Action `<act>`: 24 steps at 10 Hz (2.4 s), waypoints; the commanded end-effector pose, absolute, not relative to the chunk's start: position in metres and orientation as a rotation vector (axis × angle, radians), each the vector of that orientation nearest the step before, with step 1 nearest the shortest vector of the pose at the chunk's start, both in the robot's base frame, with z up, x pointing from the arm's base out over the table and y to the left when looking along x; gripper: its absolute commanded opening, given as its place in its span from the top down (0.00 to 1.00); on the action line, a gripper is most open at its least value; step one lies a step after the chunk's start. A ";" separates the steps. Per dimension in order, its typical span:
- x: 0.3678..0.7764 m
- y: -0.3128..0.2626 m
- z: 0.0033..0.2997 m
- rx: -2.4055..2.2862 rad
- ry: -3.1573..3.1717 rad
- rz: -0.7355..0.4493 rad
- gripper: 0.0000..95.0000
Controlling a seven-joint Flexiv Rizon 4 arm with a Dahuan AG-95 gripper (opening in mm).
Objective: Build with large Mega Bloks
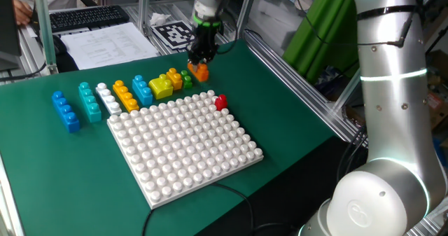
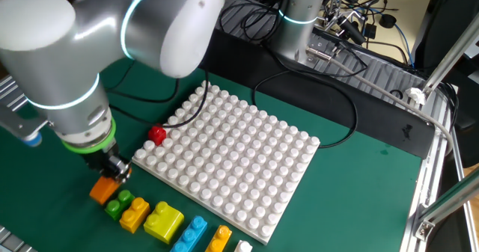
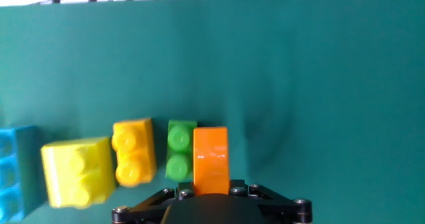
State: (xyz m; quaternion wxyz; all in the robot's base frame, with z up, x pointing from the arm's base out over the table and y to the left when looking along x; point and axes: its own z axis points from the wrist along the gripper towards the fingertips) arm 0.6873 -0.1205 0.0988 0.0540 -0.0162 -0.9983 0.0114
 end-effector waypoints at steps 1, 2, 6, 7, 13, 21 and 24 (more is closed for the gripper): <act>0.658 -0.119 0.105 -0.095 -3.048 0.042 1.00; 0.648 -0.114 0.107 -0.119 -3.047 0.046 1.00; 0.636 -0.099 0.113 -0.155 -3.034 0.045 1.00; 0.634 -0.094 0.110 -0.170 -3.035 0.043 1.00; 0.623 -0.075 0.091 -0.212 -3.047 0.039 1.00; 0.605 -0.069 0.074 -0.226 -3.072 0.032 1.00; 0.598 -0.063 0.074 -0.228 -3.075 0.034 1.00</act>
